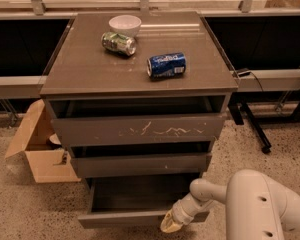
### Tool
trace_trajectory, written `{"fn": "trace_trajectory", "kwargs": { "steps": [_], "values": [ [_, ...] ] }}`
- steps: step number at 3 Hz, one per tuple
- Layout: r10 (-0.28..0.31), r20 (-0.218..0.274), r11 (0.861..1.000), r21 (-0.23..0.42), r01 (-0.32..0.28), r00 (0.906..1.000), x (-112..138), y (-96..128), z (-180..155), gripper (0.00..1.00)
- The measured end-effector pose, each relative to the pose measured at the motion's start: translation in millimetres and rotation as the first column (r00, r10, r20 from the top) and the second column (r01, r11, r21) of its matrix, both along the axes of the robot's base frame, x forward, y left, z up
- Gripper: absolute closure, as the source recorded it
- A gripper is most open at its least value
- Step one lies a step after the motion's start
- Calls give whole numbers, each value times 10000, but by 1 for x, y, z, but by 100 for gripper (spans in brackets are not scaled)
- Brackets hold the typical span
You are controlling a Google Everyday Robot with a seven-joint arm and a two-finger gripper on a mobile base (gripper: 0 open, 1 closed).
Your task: Close bottom drawer
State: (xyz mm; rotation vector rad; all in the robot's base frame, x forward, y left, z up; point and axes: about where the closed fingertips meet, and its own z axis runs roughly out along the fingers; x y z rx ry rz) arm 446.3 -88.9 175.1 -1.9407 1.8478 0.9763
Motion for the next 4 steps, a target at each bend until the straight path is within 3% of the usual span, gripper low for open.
{"fn": "trace_trajectory", "kwargs": {
  "steps": [1,3,4],
  "values": [
    [-214,184,9997,-134,216,9996,9,-5,-4,55],
    [-643,660,9969,-415,671,9957,32,-18,-10,8],
    [-839,913,9953,-399,878,9923,52,-33,-7,0]
  ]
}}
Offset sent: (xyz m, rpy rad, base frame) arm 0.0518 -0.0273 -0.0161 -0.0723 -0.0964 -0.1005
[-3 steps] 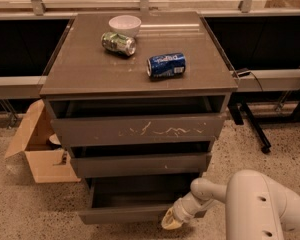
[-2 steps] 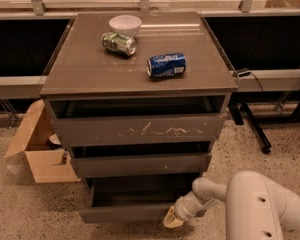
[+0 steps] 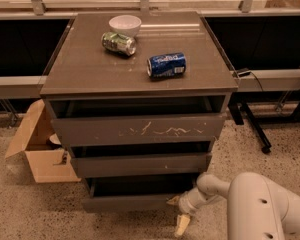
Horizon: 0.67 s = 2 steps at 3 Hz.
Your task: Close bottom drawer
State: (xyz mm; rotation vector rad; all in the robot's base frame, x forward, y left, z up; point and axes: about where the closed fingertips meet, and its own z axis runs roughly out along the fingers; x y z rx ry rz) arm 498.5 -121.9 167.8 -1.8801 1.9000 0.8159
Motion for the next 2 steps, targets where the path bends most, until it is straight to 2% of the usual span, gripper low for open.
{"fn": "trace_trajectory", "kwargs": {
  "steps": [2],
  "values": [
    [-409,419,9992,21,408,9983,37,-29,12,0]
  ]
}}
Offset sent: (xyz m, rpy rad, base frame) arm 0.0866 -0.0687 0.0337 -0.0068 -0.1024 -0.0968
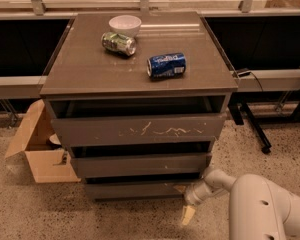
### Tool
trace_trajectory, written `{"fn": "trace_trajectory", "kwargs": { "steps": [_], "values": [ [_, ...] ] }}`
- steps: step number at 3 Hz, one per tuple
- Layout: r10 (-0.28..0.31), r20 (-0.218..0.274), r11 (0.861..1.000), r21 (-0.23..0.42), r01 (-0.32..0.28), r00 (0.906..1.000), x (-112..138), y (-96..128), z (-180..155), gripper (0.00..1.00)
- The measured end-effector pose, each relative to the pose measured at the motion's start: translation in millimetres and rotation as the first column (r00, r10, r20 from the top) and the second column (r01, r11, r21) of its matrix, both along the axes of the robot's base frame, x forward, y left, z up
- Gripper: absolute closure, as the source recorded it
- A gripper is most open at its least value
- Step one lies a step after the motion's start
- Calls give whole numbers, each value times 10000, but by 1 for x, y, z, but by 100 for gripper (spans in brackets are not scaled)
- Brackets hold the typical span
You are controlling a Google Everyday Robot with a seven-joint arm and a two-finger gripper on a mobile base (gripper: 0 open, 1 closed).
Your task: Close bottom drawer
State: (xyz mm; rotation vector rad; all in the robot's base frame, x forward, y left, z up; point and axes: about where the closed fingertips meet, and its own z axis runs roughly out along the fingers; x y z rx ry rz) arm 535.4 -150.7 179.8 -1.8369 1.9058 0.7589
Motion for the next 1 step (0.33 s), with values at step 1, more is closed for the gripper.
{"fn": "trace_trajectory", "kwargs": {
  "steps": [1],
  "values": [
    [-60,300,10000,20,60,9995,17,-14,13,0]
  ]
}}
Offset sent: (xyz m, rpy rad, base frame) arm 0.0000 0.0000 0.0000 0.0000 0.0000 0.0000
